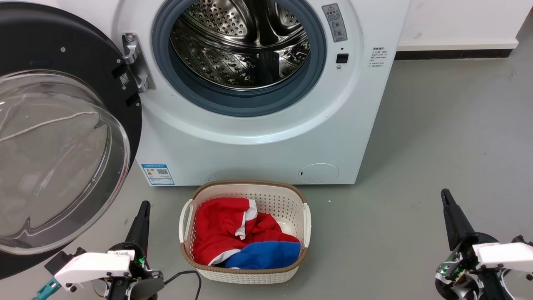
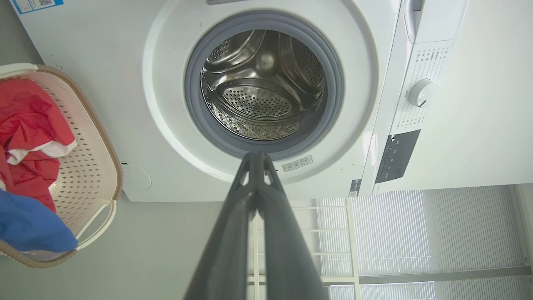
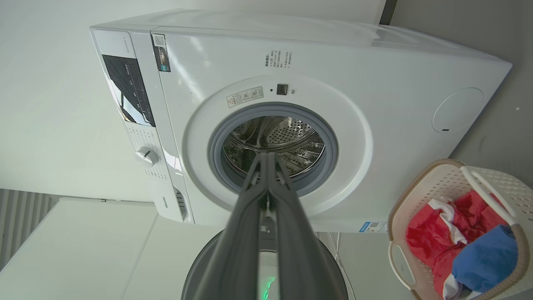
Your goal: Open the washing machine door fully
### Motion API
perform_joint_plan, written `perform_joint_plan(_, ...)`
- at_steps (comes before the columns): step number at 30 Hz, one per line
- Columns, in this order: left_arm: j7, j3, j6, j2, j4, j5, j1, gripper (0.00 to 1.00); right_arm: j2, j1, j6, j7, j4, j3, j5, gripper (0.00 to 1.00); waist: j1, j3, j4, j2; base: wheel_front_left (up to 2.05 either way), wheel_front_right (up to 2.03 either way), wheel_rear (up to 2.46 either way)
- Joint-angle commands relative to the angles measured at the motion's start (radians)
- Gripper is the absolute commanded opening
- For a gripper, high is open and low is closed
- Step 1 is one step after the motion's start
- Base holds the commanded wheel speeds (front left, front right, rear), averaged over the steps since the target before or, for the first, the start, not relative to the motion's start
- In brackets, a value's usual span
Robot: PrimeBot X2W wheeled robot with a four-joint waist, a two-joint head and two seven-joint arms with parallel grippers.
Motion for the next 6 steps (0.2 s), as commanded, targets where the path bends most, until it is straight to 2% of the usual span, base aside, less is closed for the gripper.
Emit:
perform_joint_plan(1,0.008,0.004,-0.007,0.002,0.002,-0.023,-0.016,0.0,0.001,-0.018,0.0,0.007,0.005,-0.003,0.022,0.0,0.0,-0.001,0.0,0.0,0.0,0.0,0.0)
perform_joint_plan(6,0.016,0.005,-0.009,0.002,0.004,-0.051,-0.019,0.0,0.002,-0.025,0.0,0.014,0.01,-0.006,0.049,0.0,0.0,-0.002,0.0,0.0,0.0,0.0,0.0)
